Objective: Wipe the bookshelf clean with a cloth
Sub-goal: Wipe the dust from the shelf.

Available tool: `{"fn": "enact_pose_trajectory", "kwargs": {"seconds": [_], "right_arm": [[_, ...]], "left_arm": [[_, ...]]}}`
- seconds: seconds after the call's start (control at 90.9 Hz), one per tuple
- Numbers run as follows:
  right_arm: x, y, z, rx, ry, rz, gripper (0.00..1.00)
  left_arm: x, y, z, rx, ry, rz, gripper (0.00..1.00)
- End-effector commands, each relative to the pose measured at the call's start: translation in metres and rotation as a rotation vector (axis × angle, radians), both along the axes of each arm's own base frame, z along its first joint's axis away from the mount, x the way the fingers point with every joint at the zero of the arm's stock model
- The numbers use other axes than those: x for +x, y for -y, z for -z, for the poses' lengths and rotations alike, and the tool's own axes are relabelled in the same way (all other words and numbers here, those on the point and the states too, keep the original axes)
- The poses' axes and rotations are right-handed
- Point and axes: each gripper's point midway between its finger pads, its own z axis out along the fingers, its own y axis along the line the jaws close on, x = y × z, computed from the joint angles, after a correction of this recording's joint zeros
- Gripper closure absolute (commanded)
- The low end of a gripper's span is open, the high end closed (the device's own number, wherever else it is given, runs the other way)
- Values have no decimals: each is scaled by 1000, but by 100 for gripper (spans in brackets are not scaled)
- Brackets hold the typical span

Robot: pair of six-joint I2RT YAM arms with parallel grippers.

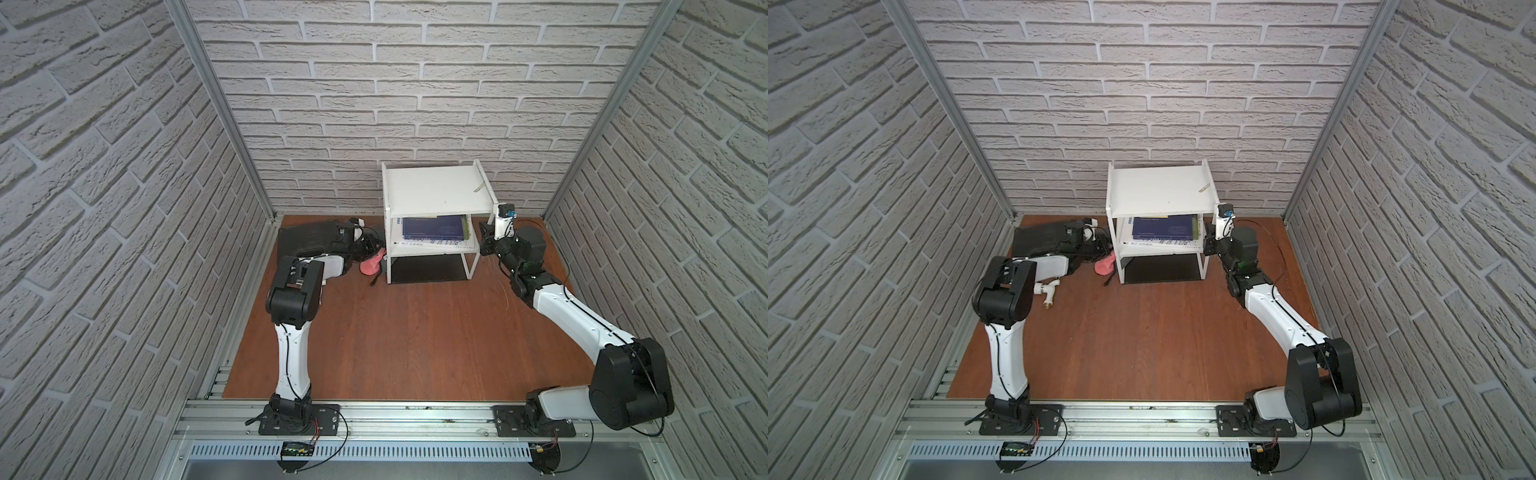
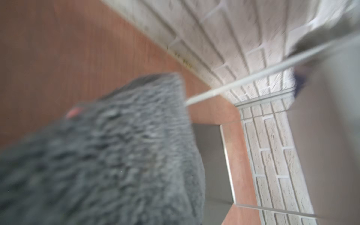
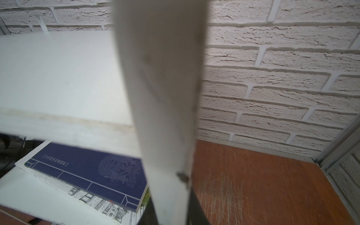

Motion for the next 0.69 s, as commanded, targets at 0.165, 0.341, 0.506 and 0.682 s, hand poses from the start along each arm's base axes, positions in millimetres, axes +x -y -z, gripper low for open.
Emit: {"fn": "enact_pose_trajectory", "kwargs": {"seconds": [0.165, 0.341, 0.506, 0.682], "right_arm": [[2, -35, 11, 159, -116, -131, 97], [5, -38, 15, 189, -137, -136, 97], [0, -40, 19, 210, -154, -146, 97], [-3, -40, 21, 202, -153, -151, 97]], "left_arm": [[-50, 17, 28, -36, -79, 51, 100], [22, 4, 29, -70, -63, 53, 100], [22, 44, 9, -174, -28, 118, 100], [-35, 96, 13, -260, -39, 262, 100]]}}
